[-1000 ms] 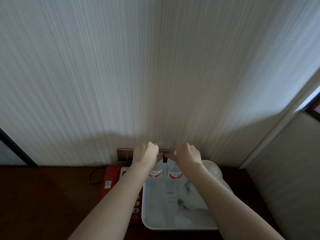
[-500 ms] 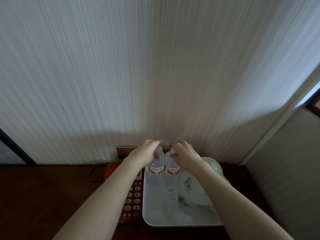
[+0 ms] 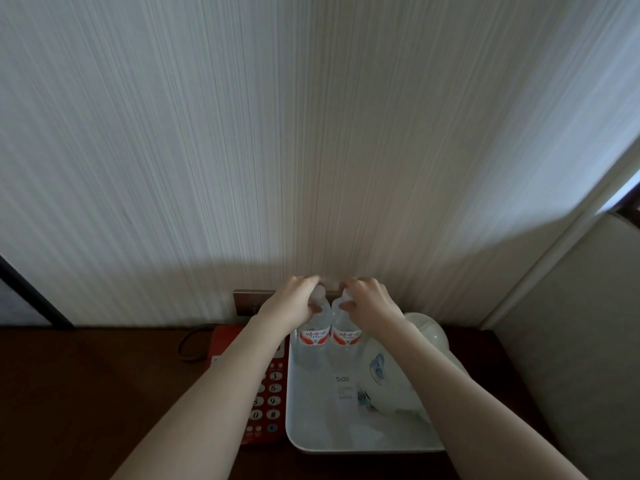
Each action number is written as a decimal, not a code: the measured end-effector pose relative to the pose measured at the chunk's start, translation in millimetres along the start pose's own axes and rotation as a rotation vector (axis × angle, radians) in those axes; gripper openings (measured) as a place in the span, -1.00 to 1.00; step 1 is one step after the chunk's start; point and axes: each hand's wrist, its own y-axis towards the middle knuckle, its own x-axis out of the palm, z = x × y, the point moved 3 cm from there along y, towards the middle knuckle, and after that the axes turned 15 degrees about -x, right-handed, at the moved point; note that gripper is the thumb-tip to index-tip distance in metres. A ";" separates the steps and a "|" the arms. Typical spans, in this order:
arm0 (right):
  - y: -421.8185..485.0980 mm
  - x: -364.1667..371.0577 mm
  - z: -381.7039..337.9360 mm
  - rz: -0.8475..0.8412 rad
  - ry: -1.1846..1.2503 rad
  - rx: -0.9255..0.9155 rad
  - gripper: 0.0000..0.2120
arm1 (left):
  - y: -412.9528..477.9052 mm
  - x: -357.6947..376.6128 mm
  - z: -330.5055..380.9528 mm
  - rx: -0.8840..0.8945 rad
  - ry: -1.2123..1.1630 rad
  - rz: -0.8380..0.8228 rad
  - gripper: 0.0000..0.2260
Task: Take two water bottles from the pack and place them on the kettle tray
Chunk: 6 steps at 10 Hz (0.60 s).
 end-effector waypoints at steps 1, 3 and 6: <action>-0.8 -1.9 0.6 -0.023 0.012 0.007 -0.71 | 1.1 1.7 -0.6 0.000 0.010 -0.011 -0.55; -10.1 2.3 -0.8 -0.017 0.064 -0.006 -0.49 | -4.4 8.3 -1.6 -0.009 0.045 0.013 -0.46; -40.1 -13.4 -7.3 0.247 -0.106 -0.003 -0.47 | -37.6 3.5 -1.1 -0.073 0.274 0.213 -0.20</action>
